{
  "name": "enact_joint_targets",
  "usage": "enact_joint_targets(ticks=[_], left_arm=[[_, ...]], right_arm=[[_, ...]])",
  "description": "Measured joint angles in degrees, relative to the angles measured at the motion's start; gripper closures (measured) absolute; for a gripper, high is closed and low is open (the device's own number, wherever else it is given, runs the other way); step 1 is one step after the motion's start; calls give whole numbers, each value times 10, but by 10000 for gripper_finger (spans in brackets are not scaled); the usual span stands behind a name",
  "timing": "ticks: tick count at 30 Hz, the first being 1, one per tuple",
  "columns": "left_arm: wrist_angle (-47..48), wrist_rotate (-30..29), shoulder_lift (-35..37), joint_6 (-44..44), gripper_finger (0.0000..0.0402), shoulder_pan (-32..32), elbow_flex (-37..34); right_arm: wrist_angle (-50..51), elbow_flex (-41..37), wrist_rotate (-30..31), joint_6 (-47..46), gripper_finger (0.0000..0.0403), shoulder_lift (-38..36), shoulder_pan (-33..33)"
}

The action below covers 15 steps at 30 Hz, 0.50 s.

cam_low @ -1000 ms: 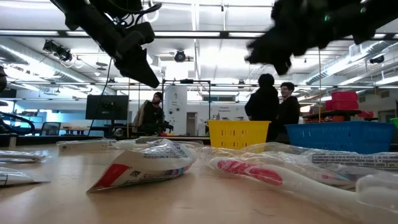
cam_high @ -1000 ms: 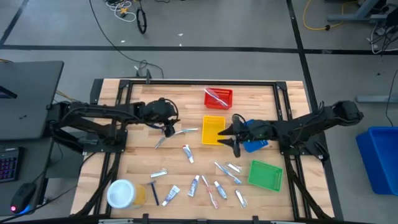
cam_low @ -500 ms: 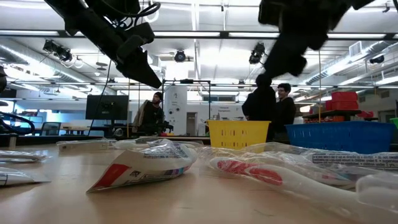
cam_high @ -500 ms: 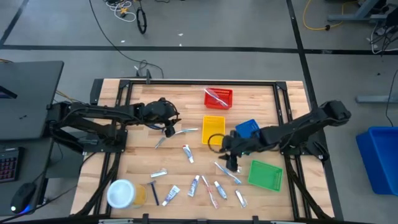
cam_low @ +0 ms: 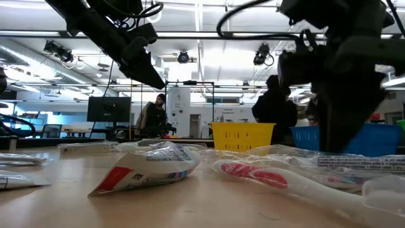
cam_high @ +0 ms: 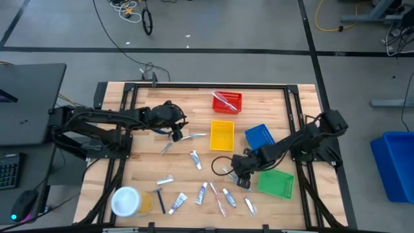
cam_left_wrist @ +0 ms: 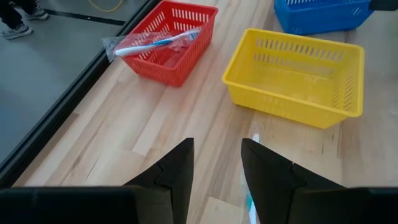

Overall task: Pick & Place Travel size toiletries
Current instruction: Put the nail cutter into the blue bin

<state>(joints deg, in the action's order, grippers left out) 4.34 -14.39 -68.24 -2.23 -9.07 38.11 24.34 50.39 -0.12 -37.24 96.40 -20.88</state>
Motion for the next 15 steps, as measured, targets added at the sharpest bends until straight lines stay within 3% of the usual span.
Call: enact_joint_targets(ticks=[8, 15], left_arm=[[0, 0, 0, 1, 260, 0, 0], [0, 0, 0, 6, 260, 0, 0]], right_arm=[[3, 2, 17, 43, 254, 19, -7], [4, 1, 33, 42, 299, 20, -13]])
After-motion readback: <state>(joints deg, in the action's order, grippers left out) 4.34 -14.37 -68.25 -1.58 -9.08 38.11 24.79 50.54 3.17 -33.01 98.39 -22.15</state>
